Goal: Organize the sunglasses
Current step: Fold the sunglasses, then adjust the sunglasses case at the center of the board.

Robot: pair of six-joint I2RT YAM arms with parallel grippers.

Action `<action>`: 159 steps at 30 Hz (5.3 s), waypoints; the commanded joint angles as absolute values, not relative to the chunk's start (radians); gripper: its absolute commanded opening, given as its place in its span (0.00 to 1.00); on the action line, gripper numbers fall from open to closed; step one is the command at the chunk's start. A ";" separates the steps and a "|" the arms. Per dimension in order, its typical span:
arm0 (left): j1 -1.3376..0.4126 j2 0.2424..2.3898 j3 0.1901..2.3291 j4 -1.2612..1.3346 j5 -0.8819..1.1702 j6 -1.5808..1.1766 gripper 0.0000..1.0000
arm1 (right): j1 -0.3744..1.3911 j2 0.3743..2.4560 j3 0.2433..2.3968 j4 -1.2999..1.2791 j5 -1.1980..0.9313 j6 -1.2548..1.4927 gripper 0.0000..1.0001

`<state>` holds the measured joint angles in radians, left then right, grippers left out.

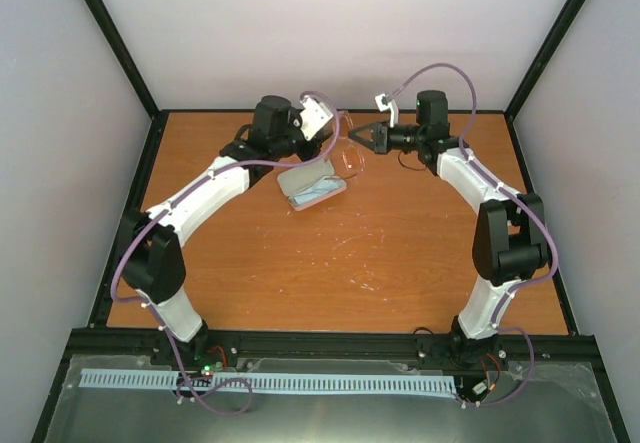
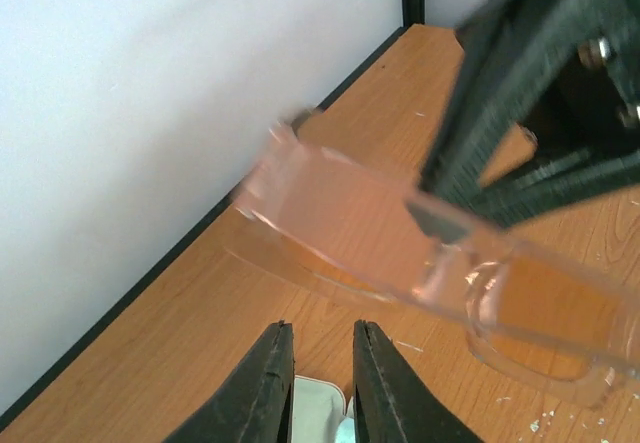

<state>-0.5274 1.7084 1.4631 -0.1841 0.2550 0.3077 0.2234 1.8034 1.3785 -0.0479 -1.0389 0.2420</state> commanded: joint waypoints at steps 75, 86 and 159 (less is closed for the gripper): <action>-0.464 1.863 1.755 -0.142 0.395 0.110 0.19 | 0.260 1.841 1.496 -0.283 -0.958 0.383 0.03; -0.464 1.620 1.626 -0.221 0.627 0.095 0.02 | 0.196 2.062 1.749 -0.497 -0.900 0.313 0.03; -0.148 2.134 1.855 -0.573 0.405 0.411 0.05 | 0.230 1.946 1.530 -0.276 -0.878 0.699 0.03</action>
<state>-0.1490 2.0933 1.8076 -0.4412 0.4850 0.2985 0.2188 1.9320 1.5387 -0.4026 -0.9318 0.5945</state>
